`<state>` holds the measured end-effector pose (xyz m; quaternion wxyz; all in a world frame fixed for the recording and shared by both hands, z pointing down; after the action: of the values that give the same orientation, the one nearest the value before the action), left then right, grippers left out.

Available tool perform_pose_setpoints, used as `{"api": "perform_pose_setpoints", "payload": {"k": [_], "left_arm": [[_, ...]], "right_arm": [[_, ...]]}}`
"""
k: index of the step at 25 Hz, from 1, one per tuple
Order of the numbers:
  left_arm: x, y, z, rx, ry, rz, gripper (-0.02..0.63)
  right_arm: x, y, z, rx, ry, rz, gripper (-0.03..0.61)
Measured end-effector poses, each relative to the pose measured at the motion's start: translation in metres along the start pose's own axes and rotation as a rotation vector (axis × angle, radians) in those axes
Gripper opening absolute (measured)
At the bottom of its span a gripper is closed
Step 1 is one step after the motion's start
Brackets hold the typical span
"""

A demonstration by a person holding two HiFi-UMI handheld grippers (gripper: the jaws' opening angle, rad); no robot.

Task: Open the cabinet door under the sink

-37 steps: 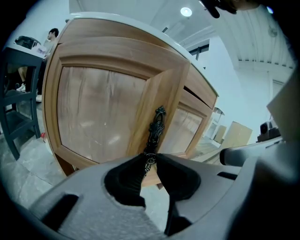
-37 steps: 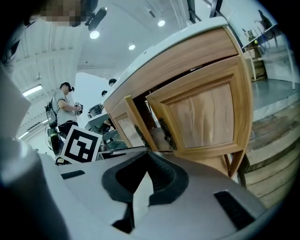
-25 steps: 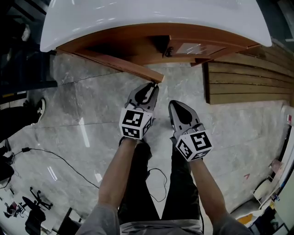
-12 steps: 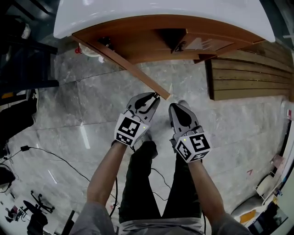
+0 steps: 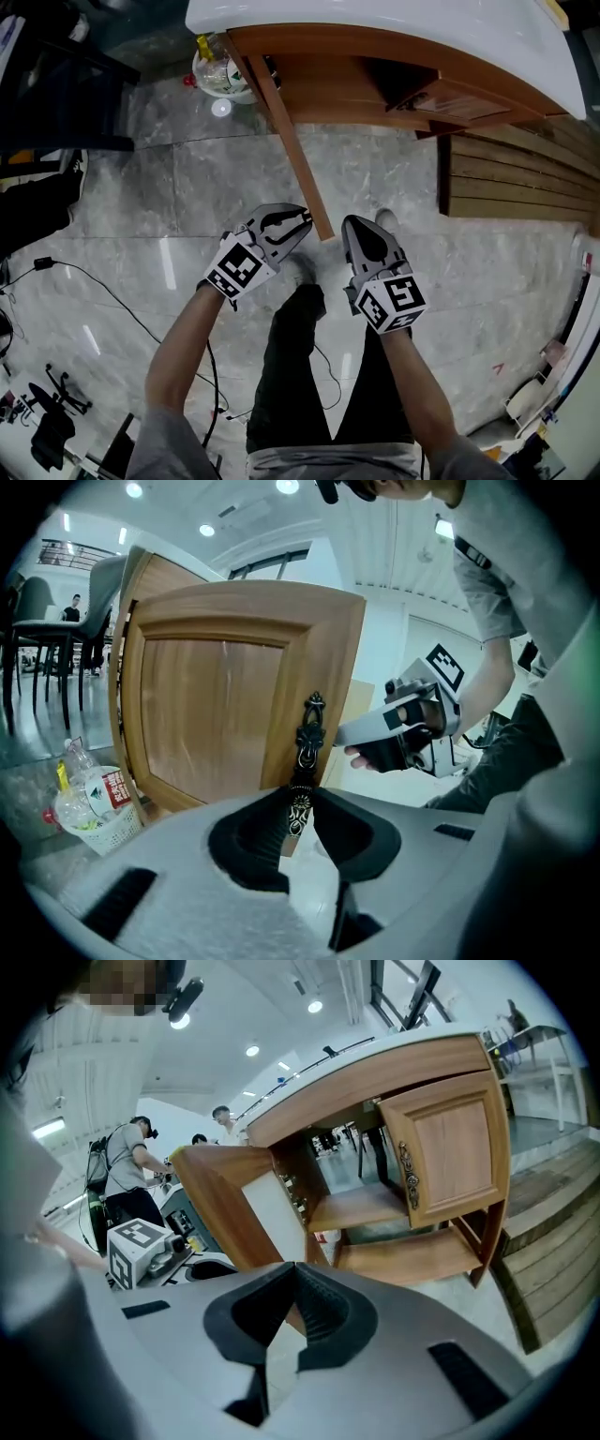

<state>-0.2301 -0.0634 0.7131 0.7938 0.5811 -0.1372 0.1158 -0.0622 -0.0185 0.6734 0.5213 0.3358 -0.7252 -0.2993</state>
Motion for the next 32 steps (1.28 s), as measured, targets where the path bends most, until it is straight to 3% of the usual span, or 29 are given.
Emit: {"api": "perform_pose_setpoints", "payload": {"k": [11, 20, 26, 32], "left_arm": [[-0.071, 0.027, 0.003, -0.054, -0.095, 0.028, 0.066], [-0.085, 0.031, 0.0, -0.054, -0.175, 0.028, 0.064], [-0.1, 0.017, -0.012, -0.075, -0.247, 0.009, 0.064], [-0.124, -0.021, -0.036, -0.107, -0.356, -0.055, 0.033]], "right_arm": [[0.021, 0.001, 0.054, -0.022, -0.075, 0.024, 0.009], [0.027, -0.005, 0.07, -0.042, -0.095, 0.03, 0.009], [0.017, -0.017, 0.079, -0.037, -0.109, 0.021, 0.009], [-0.003, -0.04, 0.084, -0.045, -0.134, 0.02, 0.009]]}}
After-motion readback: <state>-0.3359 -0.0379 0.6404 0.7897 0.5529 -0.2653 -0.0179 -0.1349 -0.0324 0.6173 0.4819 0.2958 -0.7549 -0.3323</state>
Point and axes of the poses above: the fingertips, and each gripper's own axes: x forward along the fingers, z to its left, y out of its underside, the point moved 8 cm from there along -x, backward along the fingers, and after that the axes turned 13 degrees about y, right-handed, at the moved point
